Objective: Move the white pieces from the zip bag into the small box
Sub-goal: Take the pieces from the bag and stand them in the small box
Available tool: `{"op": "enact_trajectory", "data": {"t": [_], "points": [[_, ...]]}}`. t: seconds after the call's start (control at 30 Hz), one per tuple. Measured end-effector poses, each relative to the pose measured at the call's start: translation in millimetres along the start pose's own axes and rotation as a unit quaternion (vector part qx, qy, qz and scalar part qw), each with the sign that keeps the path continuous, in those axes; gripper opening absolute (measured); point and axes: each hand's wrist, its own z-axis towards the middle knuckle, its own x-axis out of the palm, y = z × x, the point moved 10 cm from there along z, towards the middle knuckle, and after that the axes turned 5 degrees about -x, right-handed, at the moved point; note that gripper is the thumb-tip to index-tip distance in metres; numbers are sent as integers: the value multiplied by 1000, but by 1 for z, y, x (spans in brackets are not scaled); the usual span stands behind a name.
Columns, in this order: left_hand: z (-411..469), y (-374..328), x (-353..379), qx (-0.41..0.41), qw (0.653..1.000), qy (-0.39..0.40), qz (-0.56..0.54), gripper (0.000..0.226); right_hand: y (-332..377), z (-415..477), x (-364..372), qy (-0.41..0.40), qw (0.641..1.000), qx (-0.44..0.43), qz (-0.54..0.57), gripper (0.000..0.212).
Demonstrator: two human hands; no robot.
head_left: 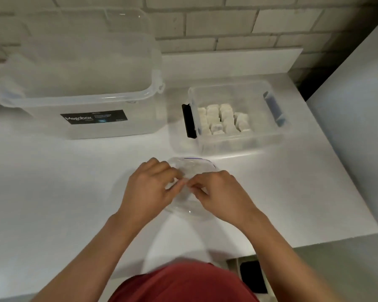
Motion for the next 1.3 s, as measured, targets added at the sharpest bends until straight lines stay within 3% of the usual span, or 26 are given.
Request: {"op": "enact_trajectory", "data": {"t": [0.07, 0.17, 0.23, 0.3, 0.4, 0.57, 0.73, 0.9, 1.07, 1.17, 1.3], "points": [[-14, 5, 34, 45, 992, 68, 96, 12, -15, 2, 25, 28, 996, 33, -82, 31], [-23, 29, 61, 10, 968, 148, 203, 50, -32, -1, 28, 20, 989, 67, -132, 45], [-24, 33, 62, -23, 960, 177, 217, 75, -41, -5, 22, 7, 987, 80, -138, 47], [-21, 35, 65, -53, 953, 212, 209, 86, -49, -9, 18, 6, 984, 91, -150, 43], [-15, 35, 70, -107, 937, 261, 208, 71, -53, -13, 11, 13, 978, 96, -185, 35], [-7, 45, 73, -144, 940, 203, 233, 32, -59, -15, 14, 40, 981, 97, -166, 31], [-7, 51, 79, -158, 948, 194, 197, 24, -56, -13, 26, 54, 977, 98, -182, 32], [-4, 48, 73, -141, 956, 173, 191, 23, -48, -13, 28, 45, 978, 52, -195, 23], [-10, 20, 56, -43, 988, 122, 87, 12, -41, -21, 9, -53, 985, 2, -165, 16], [-13, 15, 46, -44, 994, 100, 29, 5, -27, -16, 21, -25, 995, -13, -96, 29], [-14, 15, 45, -35, 996, 69, 42, 8, -30, -9, 27, -7, 993, 18, -119, 63]]}}
